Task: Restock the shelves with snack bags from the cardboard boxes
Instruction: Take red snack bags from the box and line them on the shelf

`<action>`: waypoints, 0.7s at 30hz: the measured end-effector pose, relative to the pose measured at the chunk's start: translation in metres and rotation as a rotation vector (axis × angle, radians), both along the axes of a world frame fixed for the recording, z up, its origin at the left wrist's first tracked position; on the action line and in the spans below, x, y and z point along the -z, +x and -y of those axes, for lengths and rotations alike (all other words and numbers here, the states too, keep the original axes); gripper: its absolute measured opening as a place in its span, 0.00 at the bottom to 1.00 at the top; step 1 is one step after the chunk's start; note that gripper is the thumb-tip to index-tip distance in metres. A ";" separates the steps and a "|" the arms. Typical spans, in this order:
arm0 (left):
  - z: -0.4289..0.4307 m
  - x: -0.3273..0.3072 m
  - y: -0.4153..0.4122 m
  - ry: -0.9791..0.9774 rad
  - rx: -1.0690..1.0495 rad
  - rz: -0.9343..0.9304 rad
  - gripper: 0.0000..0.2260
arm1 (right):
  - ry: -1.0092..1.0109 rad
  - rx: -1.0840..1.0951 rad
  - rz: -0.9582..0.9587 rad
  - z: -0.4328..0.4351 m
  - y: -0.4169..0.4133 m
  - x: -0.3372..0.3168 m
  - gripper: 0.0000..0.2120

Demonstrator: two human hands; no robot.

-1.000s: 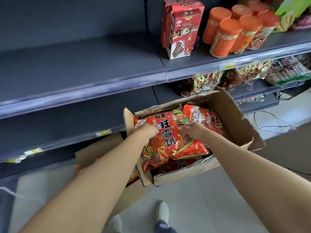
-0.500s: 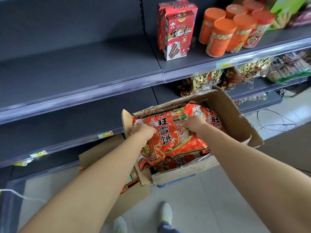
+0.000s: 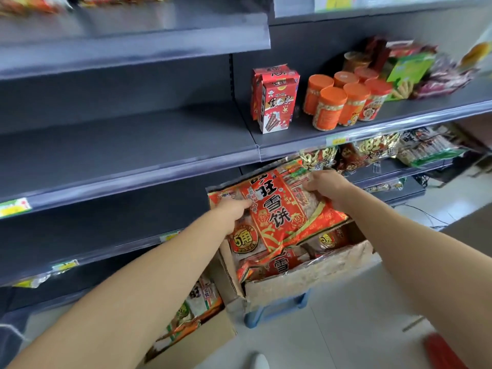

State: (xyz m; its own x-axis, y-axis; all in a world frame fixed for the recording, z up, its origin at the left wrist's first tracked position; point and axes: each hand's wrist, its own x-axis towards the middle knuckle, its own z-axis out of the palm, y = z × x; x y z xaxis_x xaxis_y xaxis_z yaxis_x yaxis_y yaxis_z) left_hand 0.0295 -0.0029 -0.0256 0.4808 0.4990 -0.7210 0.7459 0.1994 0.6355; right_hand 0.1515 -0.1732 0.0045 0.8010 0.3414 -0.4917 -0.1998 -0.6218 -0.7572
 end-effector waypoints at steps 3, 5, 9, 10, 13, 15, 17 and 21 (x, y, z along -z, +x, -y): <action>-0.027 -0.011 -0.005 0.059 -0.020 0.132 0.19 | 0.103 0.070 0.022 -0.020 -0.011 -0.029 0.12; -0.051 -0.021 -0.011 0.109 -0.069 0.170 0.18 | 0.144 0.063 0.055 -0.044 -0.019 -0.041 0.12; -0.100 -0.051 -0.049 0.274 -0.170 0.237 0.10 | 0.235 -0.051 0.109 -0.108 -0.045 -0.055 0.13; -0.115 -0.056 -0.061 0.304 -0.207 0.246 0.09 | 0.258 -0.083 0.118 -0.127 -0.054 -0.057 0.13; -0.165 -0.070 -0.099 0.361 -0.327 0.279 0.07 | 0.296 -0.174 0.095 -0.185 -0.091 -0.068 0.06; -0.202 -0.076 -0.128 0.384 -0.420 0.291 0.14 | 0.306 -0.241 0.085 -0.227 -0.115 -0.075 0.04; -0.243 -0.078 -0.158 0.410 -0.487 0.285 0.25 | 0.321 -0.305 0.083 -0.271 -0.139 -0.079 0.04; -0.336 -0.080 -0.220 0.507 -0.550 0.267 0.26 | 0.347 -0.403 0.099 -0.370 -0.194 -0.081 0.03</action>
